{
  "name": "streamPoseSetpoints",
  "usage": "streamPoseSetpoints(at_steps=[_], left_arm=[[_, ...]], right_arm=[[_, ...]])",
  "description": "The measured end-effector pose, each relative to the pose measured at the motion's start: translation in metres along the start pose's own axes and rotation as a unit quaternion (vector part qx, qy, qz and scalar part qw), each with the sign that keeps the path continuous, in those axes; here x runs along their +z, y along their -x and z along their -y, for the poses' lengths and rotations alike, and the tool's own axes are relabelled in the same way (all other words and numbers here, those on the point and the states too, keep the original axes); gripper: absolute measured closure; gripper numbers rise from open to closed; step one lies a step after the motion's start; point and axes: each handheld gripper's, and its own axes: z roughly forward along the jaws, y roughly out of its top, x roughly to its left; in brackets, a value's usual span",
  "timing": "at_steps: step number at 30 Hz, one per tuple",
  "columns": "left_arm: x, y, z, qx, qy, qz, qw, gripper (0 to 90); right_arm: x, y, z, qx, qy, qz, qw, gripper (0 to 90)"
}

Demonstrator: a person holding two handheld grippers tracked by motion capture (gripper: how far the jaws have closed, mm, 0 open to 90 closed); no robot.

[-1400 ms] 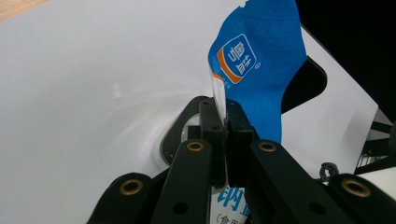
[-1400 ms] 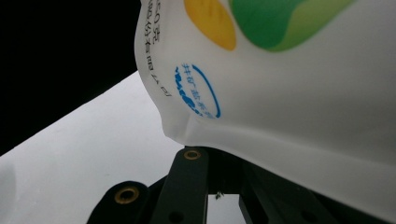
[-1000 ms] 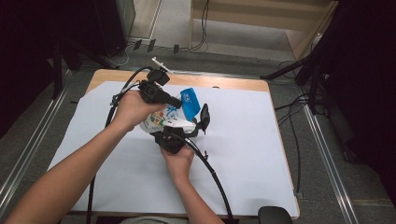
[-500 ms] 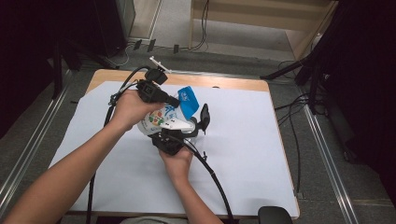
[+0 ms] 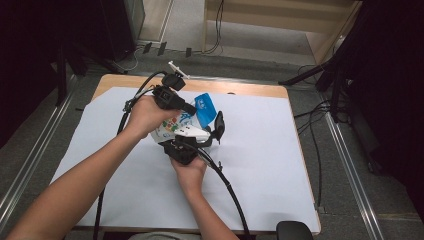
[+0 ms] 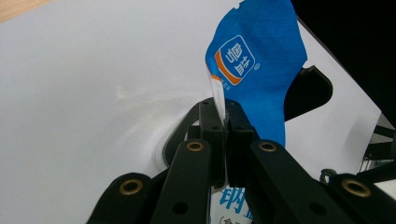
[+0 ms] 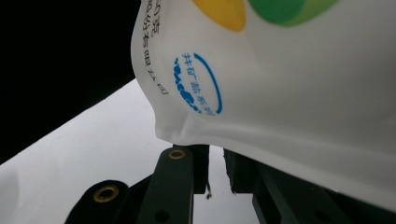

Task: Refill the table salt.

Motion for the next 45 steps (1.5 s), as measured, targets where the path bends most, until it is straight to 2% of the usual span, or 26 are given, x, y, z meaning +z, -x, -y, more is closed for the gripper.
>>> streamPoseSetpoints(at_steps=[7, 10, 13, 22, 27, 32, 33, 34, 36, 38, 42, 45], left_arm=[[-0.008, 0.0, -0.002, 0.003, 0.001, -0.001, 1.0, 90.0], [-0.011, 0.002, -0.001, 0.004, 0.004, 0.005, 1.0, 90.0], [-0.011, 0.006, -0.001, 0.018, 0.0, -0.004, 0.9998, 90.0], [-0.016, 0.0, 0.001, 0.007, 0.003, -0.01, 0.9999, 90.0], [-0.015, -0.001, -0.001, 0.003, 0.008, -0.005, 1.0, 90.0], [-0.009, 0.004, -0.002, 0.013, 0.002, -0.01, 0.9999, 90.0], [-0.008, 0.004, -0.003, 0.011, 0.002, -0.009, 0.9999, 90.0], [-0.008, 0.003, -0.002, 0.007, -0.001, 0.0, 1.0, 90.0], [-0.009, 0.003, -0.002, 0.01, -0.004, -0.006, 0.9999, 90.0], [-0.009, 0.003, -0.001, 0.009, -0.004, -0.007, 0.9999, 90.0], [-0.008, 0.003, -0.001, 0.013, -0.006, -0.005, 0.9999, 90.0], [-0.009, 0.005, -0.001, 0.012, -0.004, 0.0, 0.9999, 90.0]], right_arm=[[-0.002, 0.0, 0.0, -0.001, -0.002, -0.007, 1.0, 81.7], [0.0, -0.002, 0.002, -0.01, -0.004, -0.009, 0.9999, 79.4], [0.002, -0.003, 0.004, -0.012, -0.009, -0.003, 0.9999, 77.6], [0.0, -0.004, 0.005, -0.026, -0.021, 0.004, 0.9994, 74.9], [0.0, -0.004, 0.006, -0.024, -0.018, -0.003, 0.9996, 75.3], [0.001, -0.006, 0.006, -0.036, -0.019, -0.005, 0.9992, 74.9], [0.001, -0.007, 0.007, -0.036, -0.021, -0.005, 0.9991, 71.8], [0.001, -0.006, 0.007, -0.032, -0.022, -0.004, 0.9992, 72.3], [0.001, -0.002, 0.008, -0.02, -0.025, -0.003, 0.9995, 75.0], [0.001, -0.001, 0.009, -0.018, -0.024, -0.006, 0.9995, 76.2], [0.0, -0.004, 0.008, -0.03, -0.019, -0.01, 0.9993, 79.0], [-0.001, -0.003, 0.007, -0.024, -0.019, -0.012, 0.9994, 80.5]])
